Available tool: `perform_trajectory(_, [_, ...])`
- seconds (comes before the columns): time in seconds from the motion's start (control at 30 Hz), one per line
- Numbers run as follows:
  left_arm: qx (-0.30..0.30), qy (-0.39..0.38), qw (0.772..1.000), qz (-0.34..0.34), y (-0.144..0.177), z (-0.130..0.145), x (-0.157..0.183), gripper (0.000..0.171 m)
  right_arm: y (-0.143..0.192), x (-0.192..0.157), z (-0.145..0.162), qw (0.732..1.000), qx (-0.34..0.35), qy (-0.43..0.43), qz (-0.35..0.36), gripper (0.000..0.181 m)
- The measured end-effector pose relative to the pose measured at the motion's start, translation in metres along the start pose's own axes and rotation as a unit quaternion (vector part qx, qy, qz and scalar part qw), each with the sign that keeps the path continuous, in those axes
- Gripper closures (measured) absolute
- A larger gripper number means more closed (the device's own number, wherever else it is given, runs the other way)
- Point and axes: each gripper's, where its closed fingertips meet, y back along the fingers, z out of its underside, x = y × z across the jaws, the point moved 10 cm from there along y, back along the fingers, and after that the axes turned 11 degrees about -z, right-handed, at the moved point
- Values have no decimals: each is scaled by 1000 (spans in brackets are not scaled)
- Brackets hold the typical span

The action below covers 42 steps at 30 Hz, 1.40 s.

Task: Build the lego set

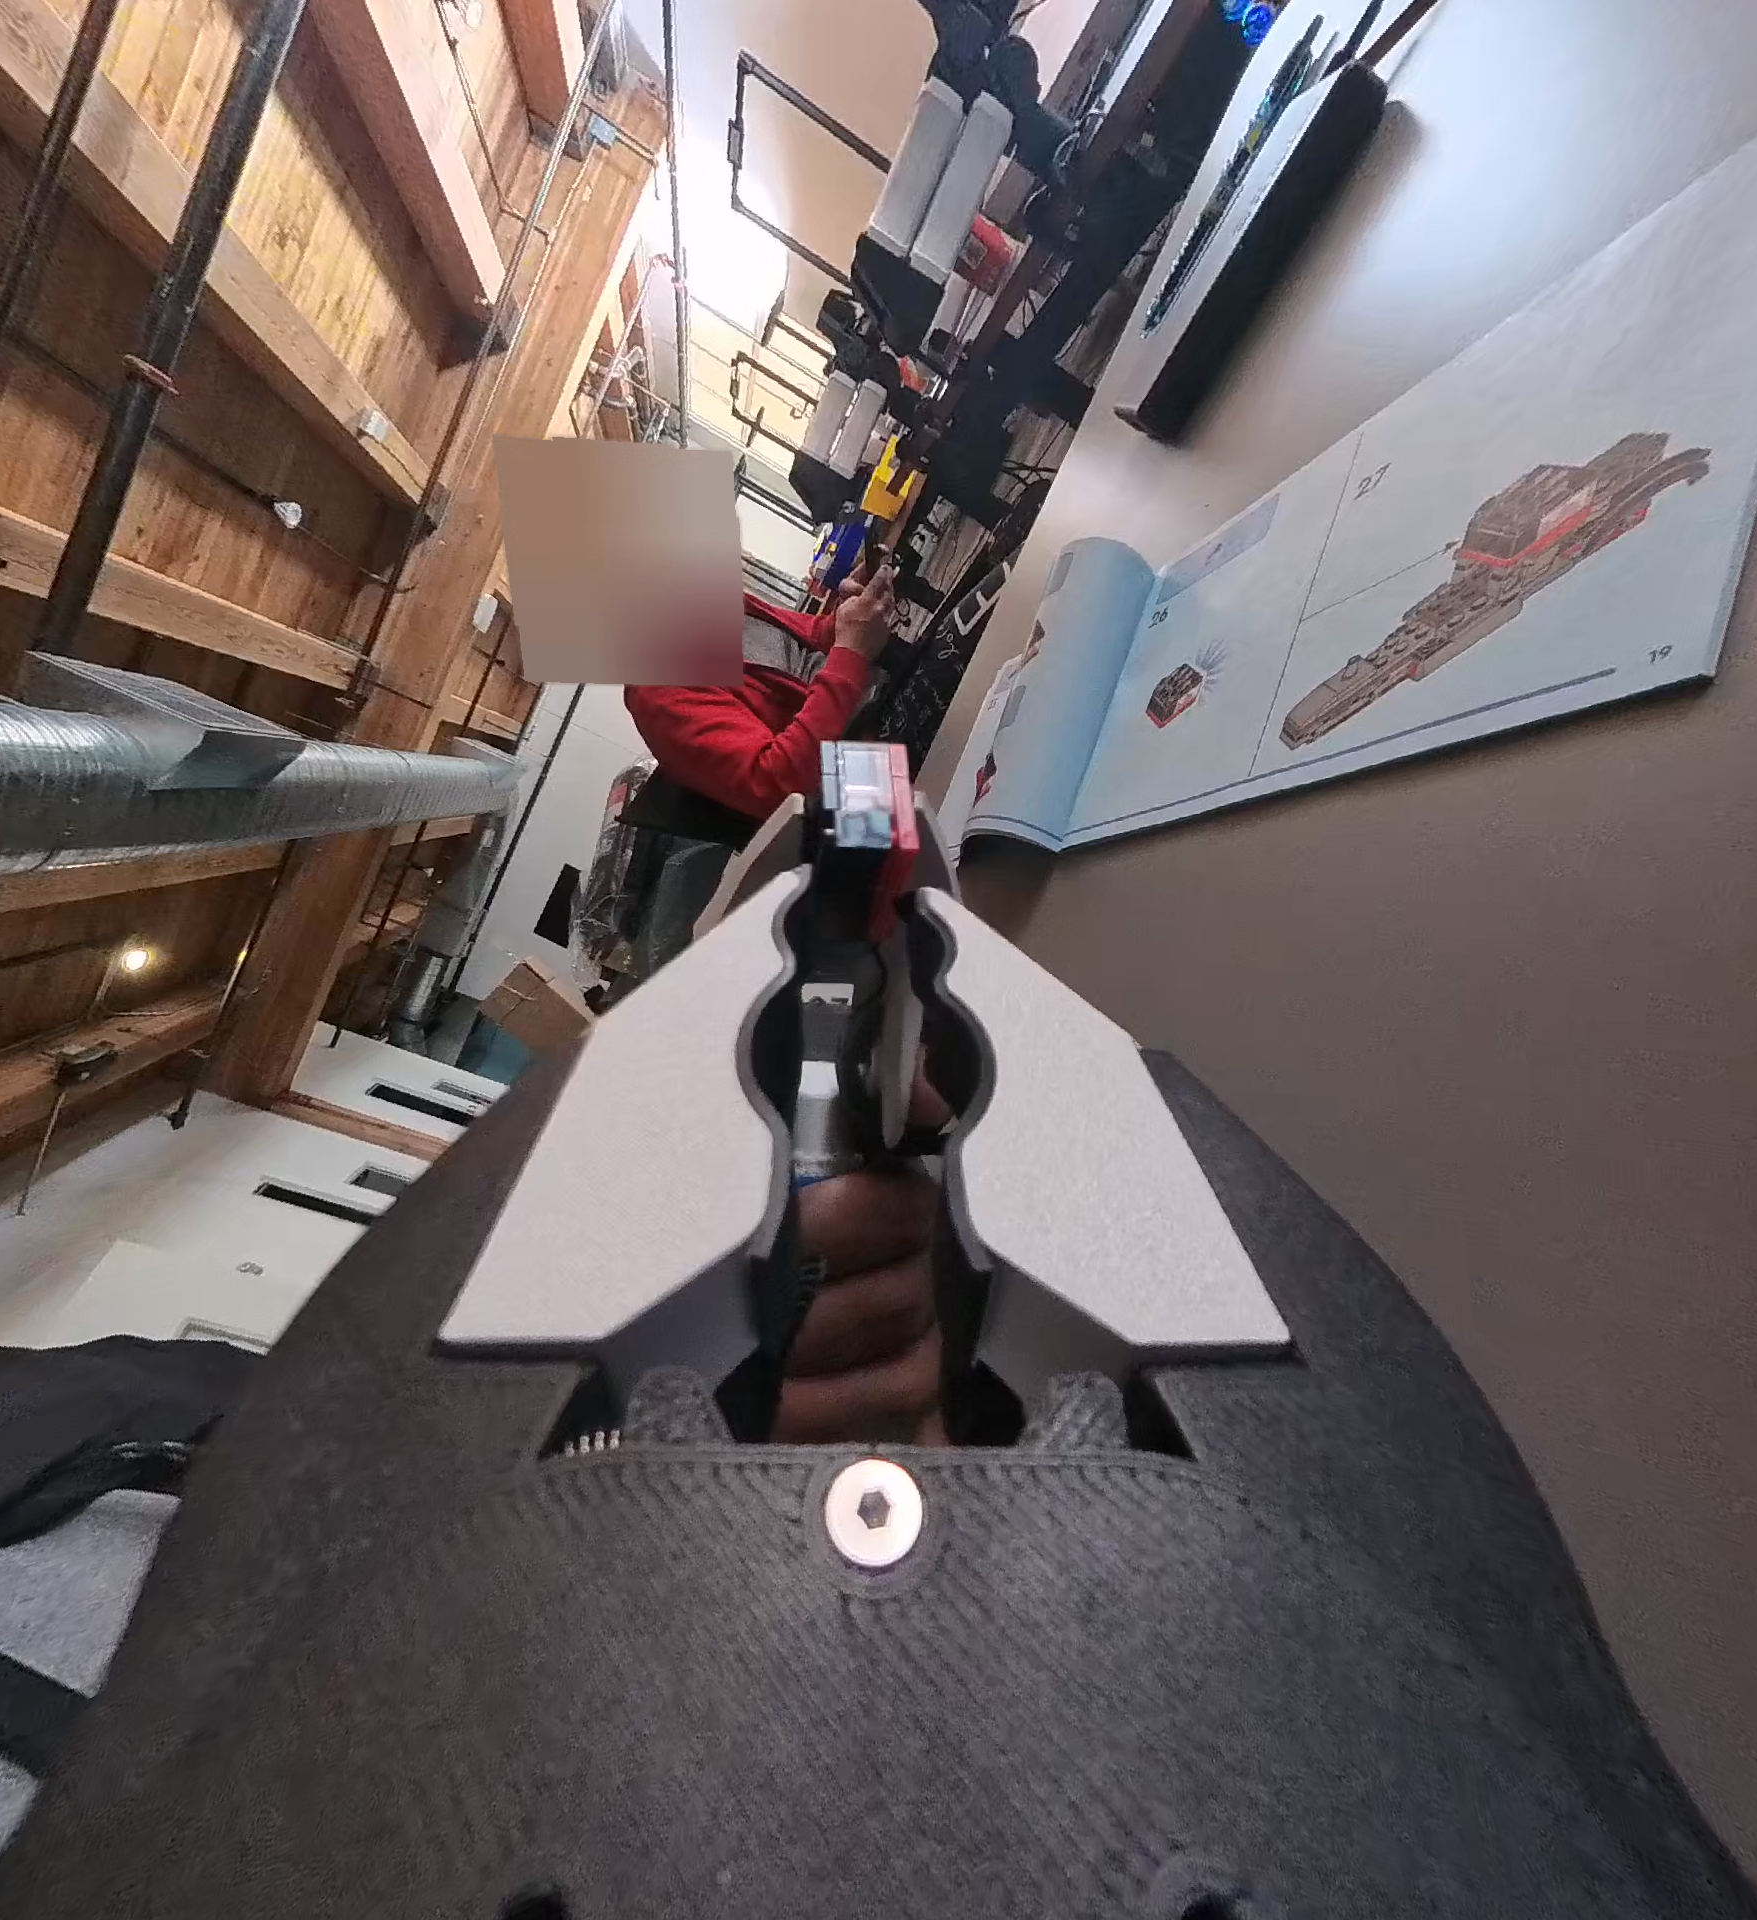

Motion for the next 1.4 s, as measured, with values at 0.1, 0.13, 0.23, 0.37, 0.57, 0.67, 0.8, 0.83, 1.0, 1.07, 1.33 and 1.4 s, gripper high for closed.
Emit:
perform_trajectory(0.1, [-3, -7, 1000, 5, -1, 0, 2, 153, 1, -1, 0, 1000, 5, -2, -6, 167])
perform_trajectory(0.13, [-5, -7, 1000, 6, -1, 0, 2, 153, 1, -1, 0, 1000, 5, -1, -6, 167])
perform_trajectory(0.23, [-7, -6, 1000, 12, -2, 0, 2, 152, 1, -1, -1, 1000, 4, -5, -12, 167])
perform_trajectory(0.37, [-10, -11, 1000, 15, -2, 0, 2, 152, 2, -1, -1, 1000, 6, -6, -13, 166])
perform_trajectory(0.57, [-11, -13, 1000, 23, -3, 0, 2, 152, 1, -3, -1, 1000, 8, -6, -15, 166])
perform_trajectory(0.67, [-10, -7, 999, 40, -3, 0, 3, 152, 0, -7, -1, 1000, 7, 5, -12, 166])
perform_trajectory(0.8, [-6, 30, 996, 80, -4, 1, 1, 153, -2, -13, 0, 999, 16, 29, 3, 160])
perform_trajectory(0.83, [-6, 34, 996, 82, -4, 1, 0, 153, -2, -14, 0, 999, 17, 37, 11, 160])
perform_trajectory(1.0, [-6, 35, 995, 91, -5, 2, 0, 154, -1, -16, 1, 998, 25, 56, 28, 152])
perform_trajectory(1.07, [-5, 36, 995, 98, -5, 2, 1, 154, -1, -18, 1, 997, 28, 62, 28, 152])
perform_trajectory(1.33, [-1, 16, 993, 114, -4, 2, 4, 154, 0, -24, 0, 996, 41, 79, 25, 151])
perform_trajectory(1.4, [0, 17, 993, 115, -5, 3, 4, 154, -1, -23, 2, 997, 36, 68, 21, 151])
